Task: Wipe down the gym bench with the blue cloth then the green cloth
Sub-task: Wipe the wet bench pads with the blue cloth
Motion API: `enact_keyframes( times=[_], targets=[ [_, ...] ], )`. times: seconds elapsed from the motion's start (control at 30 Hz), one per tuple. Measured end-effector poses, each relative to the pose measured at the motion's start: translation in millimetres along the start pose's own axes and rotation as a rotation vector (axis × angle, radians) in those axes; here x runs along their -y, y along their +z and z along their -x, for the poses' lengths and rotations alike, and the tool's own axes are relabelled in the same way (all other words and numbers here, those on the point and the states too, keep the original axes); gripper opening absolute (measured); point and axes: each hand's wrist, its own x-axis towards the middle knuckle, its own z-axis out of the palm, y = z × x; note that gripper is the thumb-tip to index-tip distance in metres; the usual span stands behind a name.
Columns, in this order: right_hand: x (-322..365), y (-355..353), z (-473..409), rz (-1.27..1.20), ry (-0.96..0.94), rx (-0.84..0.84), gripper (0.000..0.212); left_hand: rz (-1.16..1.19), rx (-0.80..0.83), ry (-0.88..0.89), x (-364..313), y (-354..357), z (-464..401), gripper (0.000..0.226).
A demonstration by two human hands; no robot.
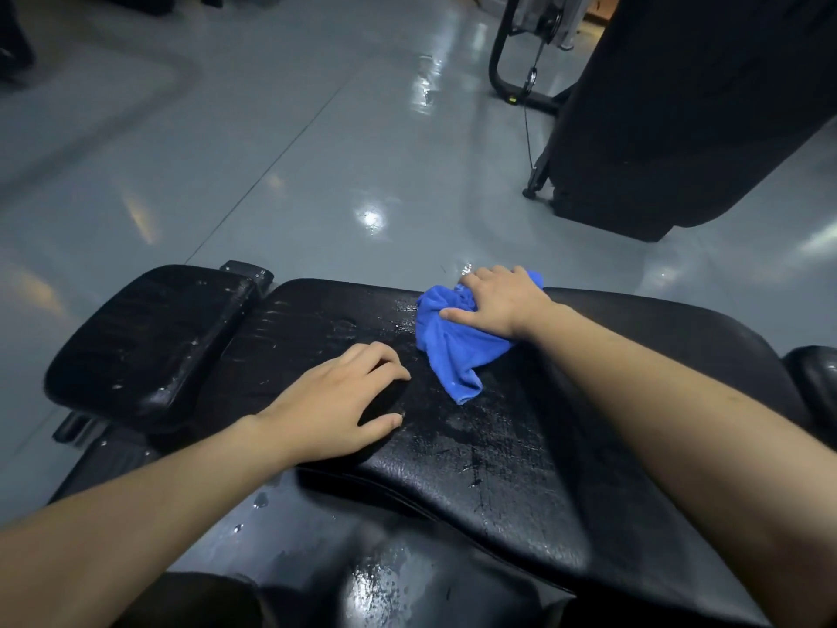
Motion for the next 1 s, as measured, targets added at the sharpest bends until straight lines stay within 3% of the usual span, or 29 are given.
enact_keyframes(
  times=[0.23,0.53,0.7,1.0],
  targets=[
    [84.3,-6.4,-48.6,-0.120,-0.096,0.017,0.081,-0.027,0.013,-0.025,3.9,-0.1,9.4,0.054],
    [30.7,0.0,-6.7,-0.158,-0.108,-0.031,0.073,-0.058,0.087,-0.065,-5.4,-6.3,5.1,0.050],
    [10.1,5.1,43.7,-0.198,-0.129,-0.071,0.100,-0.122,0.103,-0.114,-20.6,-11.0,5.1,0.049],
    [33.3,15.6,135.3,-0.170,-0.244,-0.059,0.101,-0.079,0.080,-0.112,-28.0,-8.8,30.4,0.049]
  ],
)
